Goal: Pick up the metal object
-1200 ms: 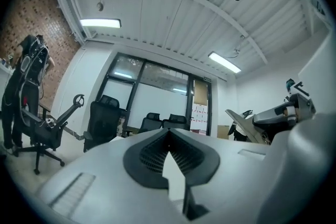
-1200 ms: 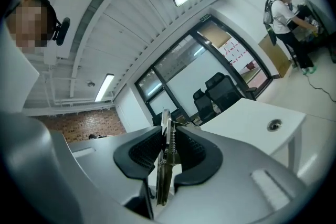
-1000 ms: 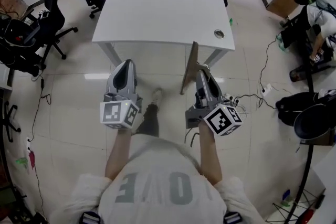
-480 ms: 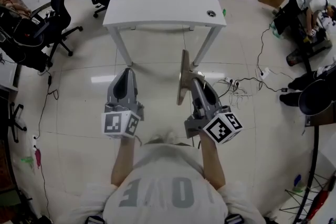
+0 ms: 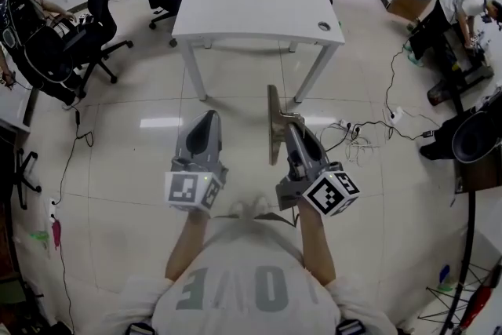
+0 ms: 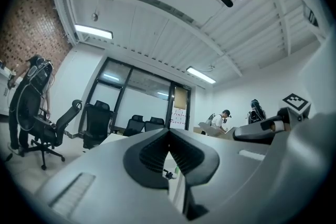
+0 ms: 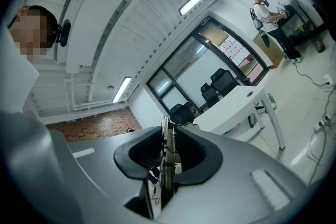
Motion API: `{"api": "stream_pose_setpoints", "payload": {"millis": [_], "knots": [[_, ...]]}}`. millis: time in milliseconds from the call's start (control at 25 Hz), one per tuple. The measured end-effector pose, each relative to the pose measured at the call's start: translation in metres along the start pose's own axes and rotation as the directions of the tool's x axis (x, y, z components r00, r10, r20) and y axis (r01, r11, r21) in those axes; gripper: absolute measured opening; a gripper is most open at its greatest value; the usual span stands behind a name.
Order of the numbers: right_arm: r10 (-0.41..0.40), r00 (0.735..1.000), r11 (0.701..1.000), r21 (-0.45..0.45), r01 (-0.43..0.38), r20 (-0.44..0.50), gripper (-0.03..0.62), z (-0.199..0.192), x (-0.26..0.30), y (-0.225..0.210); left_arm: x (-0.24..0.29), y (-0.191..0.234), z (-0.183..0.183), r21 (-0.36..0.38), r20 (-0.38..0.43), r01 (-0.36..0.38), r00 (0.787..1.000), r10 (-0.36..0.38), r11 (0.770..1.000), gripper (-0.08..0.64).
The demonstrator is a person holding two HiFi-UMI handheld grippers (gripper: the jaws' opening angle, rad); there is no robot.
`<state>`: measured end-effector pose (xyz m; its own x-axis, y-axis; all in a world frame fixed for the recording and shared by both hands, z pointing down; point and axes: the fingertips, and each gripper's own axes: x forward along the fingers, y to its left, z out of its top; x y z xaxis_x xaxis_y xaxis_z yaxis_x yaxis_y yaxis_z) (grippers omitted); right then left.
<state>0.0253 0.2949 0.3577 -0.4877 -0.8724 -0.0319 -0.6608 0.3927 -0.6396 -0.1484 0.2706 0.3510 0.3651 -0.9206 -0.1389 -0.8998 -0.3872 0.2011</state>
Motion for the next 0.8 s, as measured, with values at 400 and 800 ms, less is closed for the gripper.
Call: {"api": "stream_pose_setpoints", "payload": {"millis": [400,800], "knots": [[-0.020,0.999,0.999,-0.025,0.022,0.048,0.092,0.009,0.005,0.002,0.007,-0.010,0.007,0.011,0.005,0.043,0.999,-0.043,0.999,0.002],[-0.021,0.997,1.000,-0.003,0.022,0.073,0.092,0.023,0.005,-0.011,0.018,-0.012,0.003,0.015,0.000,0.023,1.000,-0.023,1.000,0.002]]}}
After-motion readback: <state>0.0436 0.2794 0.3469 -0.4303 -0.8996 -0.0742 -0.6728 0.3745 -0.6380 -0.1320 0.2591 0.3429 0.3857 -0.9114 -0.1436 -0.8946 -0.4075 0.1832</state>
